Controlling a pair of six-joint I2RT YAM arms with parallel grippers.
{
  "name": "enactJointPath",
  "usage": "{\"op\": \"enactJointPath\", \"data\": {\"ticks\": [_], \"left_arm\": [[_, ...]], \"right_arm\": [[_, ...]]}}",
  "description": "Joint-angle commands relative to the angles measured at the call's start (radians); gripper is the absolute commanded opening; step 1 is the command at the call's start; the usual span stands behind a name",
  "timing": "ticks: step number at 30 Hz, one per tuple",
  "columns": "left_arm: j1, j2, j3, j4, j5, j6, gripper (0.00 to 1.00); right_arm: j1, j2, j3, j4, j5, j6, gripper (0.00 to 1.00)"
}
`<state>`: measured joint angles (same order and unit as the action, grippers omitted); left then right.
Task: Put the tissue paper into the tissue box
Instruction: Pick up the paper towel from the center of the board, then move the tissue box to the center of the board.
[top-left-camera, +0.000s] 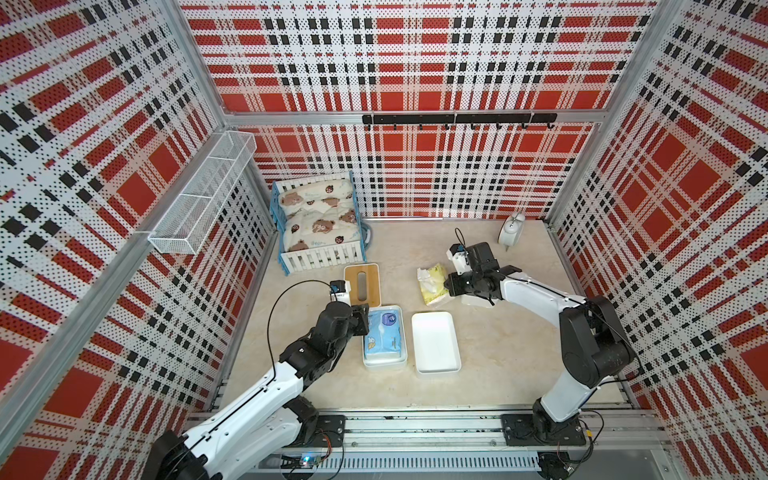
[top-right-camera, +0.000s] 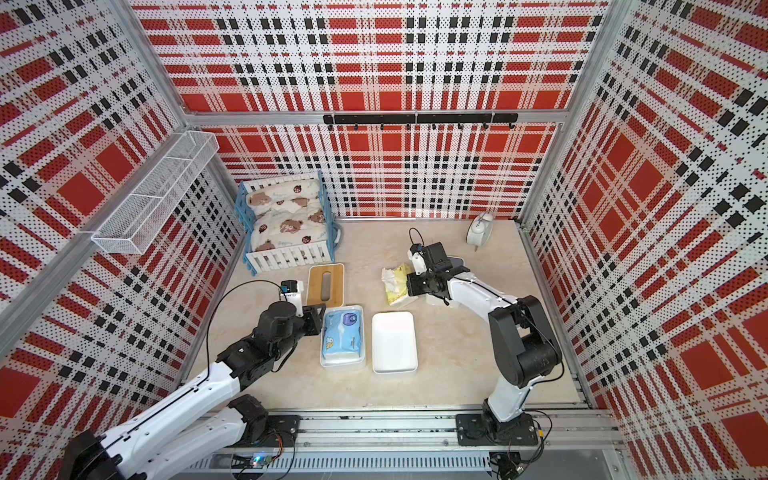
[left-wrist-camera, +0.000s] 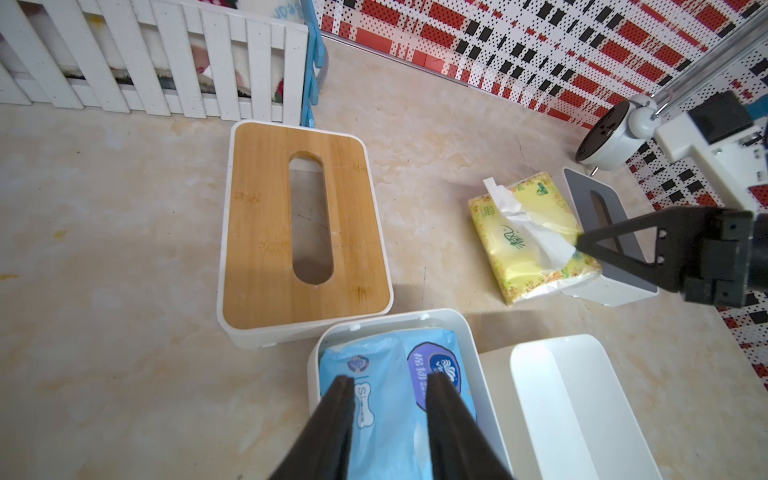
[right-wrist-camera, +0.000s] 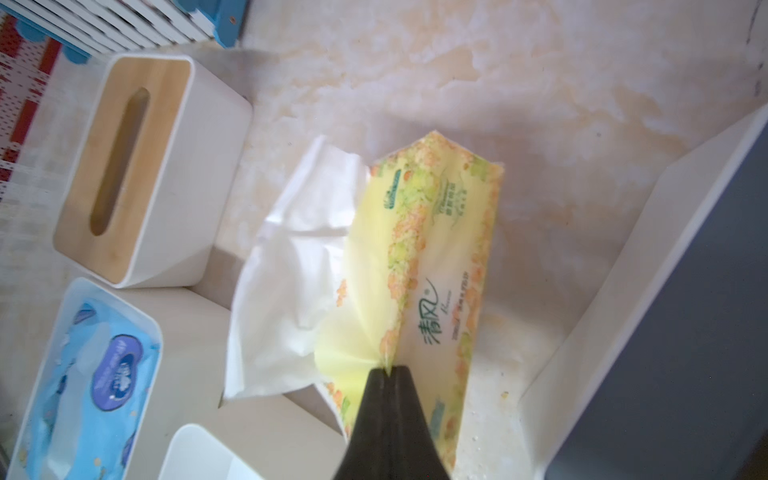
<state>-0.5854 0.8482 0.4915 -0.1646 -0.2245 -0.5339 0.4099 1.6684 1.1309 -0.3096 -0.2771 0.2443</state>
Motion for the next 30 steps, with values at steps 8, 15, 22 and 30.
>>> {"op": "enactJointPath", "data": {"ticks": [8, 15, 22, 30], "left_arm": [[0.005, -0.052, -0.033, 0.034, -0.029, -0.008, 0.33], [0.005, -0.073, -0.042, 0.044, -0.035, -0.017, 0.32], [0.003, -0.074, -0.057, 0.066, -0.026, -0.031, 0.32], [-0.003, -0.086, -0.059, 0.068, -0.024, -0.041, 0.31]], "right_arm": [[0.006, -0.266, -0.077, 0.03, -0.08, 0.072, 0.0], [0.033, -0.493, -0.199, 0.011, -0.106, 0.14, 0.0], [0.121, -0.67, -0.334, -0.026, -0.06, 0.209, 0.0], [0.223, -0.72, -0.469, 0.006, -0.017, 0.281, 0.0]]}}
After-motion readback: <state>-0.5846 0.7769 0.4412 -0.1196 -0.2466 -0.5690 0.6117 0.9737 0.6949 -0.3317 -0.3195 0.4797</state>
